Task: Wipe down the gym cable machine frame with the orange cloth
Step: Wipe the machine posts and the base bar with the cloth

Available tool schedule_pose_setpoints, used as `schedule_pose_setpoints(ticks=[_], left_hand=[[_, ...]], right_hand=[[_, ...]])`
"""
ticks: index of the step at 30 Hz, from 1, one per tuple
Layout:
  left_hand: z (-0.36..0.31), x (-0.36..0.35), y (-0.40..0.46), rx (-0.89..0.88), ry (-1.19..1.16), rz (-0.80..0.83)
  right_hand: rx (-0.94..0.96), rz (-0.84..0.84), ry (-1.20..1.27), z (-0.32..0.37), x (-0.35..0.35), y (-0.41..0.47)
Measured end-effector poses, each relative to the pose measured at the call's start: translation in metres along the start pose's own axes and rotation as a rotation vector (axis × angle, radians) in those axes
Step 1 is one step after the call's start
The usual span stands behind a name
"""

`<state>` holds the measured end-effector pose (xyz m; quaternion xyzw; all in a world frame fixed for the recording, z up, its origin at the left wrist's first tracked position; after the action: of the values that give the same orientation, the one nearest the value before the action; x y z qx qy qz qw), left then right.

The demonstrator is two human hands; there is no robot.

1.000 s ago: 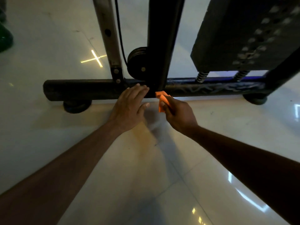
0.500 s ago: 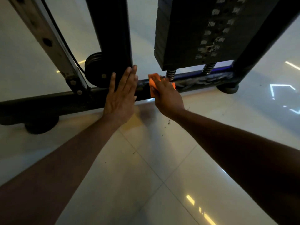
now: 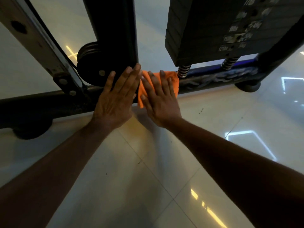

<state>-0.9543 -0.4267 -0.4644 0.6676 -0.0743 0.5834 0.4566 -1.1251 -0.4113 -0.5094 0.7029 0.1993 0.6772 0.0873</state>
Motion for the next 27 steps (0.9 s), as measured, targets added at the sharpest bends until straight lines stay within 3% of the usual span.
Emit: schedule_pose_setpoints(ticks=[3, 6, 9, 12, 14, 17, 19, 22, 27], left_hand=[[0.000, -0.001, -0.001, -0.005, 0.005, -0.003], [0.000, -0.001, -0.001, -0.023, 0.000, -0.005], [0.001, -0.002, 0.002, -0.009, -0.015, -0.002], [-0.001, -0.004, 0.000, 0.006, -0.022, -0.003], [-0.001, -0.003, -0.001, -0.008, -0.024, 0.001], [0.000, -0.003, 0.001, -0.010, -0.016, -0.007], [-0.001, -0.005, 0.003, 0.005, -0.014, 0.001], [-0.003, -0.006, 0.002, 0.015, -0.001, 0.021], [-0.009, 0.000, 0.003, 0.027, -0.012, 0.039]], right_hand=[[-0.006, -0.017, -0.041, -0.040, -0.002, -0.003], [-0.157, -0.023, 0.034, -0.013, 0.003, 0.003], [-0.051, -0.033, 0.035, 0.007, 0.005, 0.009], [0.100, -0.032, -0.062, -0.039, 0.009, 0.008], [0.021, 0.002, -0.054, -0.050, 0.010, 0.010], [-0.122, 0.002, -0.012, -0.006, 0.010, 0.016], [-0.061, 0.019, 0.009, 0.006, 0.009, 0.019], [0.073, 0.070, -0.052, -0.029, 0.018, 0.019], [-0.018, 0.125, -0.010, -0.033, 0.029, 0.016]])
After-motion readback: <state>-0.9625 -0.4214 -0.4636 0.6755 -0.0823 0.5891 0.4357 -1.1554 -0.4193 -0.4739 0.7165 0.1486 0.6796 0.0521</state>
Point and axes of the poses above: each hand's wrist, its own y-axis towards the middle knuckle, its own x-axis out of the back of the hand, z = x × y, the point moved 4 cm from there along y, towards the middle knuckle, and after that the axes turned 15 degrees about -y, right-handed, at the moved point
